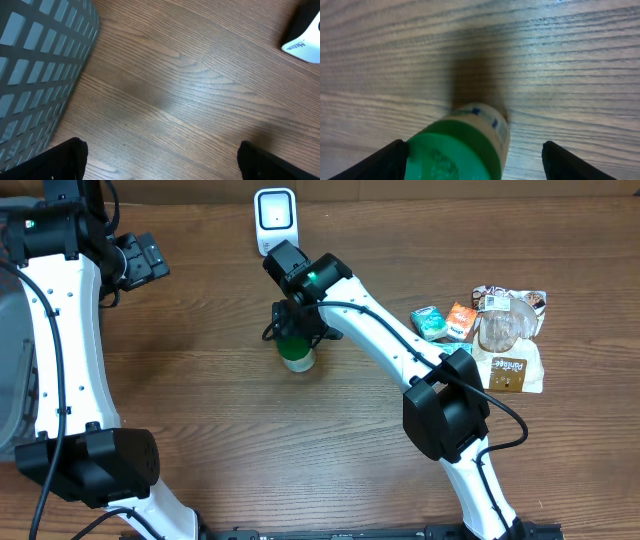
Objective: Scan the item barcode
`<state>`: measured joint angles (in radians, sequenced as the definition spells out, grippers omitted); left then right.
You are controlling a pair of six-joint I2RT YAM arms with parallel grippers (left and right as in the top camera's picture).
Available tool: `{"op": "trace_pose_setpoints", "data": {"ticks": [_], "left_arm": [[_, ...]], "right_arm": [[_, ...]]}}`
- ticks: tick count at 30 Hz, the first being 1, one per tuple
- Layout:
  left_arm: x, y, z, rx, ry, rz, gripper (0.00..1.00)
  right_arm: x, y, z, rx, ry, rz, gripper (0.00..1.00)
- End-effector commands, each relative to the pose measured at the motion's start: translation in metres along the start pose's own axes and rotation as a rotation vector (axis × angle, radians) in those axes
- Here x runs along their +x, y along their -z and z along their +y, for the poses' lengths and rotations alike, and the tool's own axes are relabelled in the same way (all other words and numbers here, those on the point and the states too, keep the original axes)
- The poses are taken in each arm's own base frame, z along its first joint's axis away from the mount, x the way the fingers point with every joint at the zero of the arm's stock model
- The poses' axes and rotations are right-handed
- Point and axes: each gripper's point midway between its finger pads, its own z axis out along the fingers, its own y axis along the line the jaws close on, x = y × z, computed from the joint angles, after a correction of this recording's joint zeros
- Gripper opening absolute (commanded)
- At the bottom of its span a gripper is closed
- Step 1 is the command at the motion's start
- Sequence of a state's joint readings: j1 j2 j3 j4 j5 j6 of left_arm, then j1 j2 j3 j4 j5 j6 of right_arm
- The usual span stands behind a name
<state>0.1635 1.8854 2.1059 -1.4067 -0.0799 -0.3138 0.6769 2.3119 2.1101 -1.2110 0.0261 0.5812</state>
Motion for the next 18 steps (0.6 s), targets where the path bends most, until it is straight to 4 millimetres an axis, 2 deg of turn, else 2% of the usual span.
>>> {"op": "trace_pose_setpoints", "data": {"ticks": [1, 9, 14, 18], "left_arm": [[0.0, -0.002, -0.002, -0.003, -0.01, 0.002, 0.99], [0.0, -0.002, -0.002, -0.003, -0.01, 0.002, 1.0], [0.0, -0.002, -0.002, -0.003, -0.01, 0.002, 1.0], [0.0, -0.002, -0.002, -0.003, -0.01, 0.002, 0.99]], "right_arm": [[0.01, -0.017, -0.015, 0.069, -0.036, 0.023, 0.84], [0.007, -0.014, -0.013, 0.061, 0.015, 0.014, 0.84], [0.003, -0.004, -0.011, 0.055, 0.028, 0.009, 0.84], [0.015, 0.009, -0.012, 0.056, 0.033, 0.068, 0.85]]}}
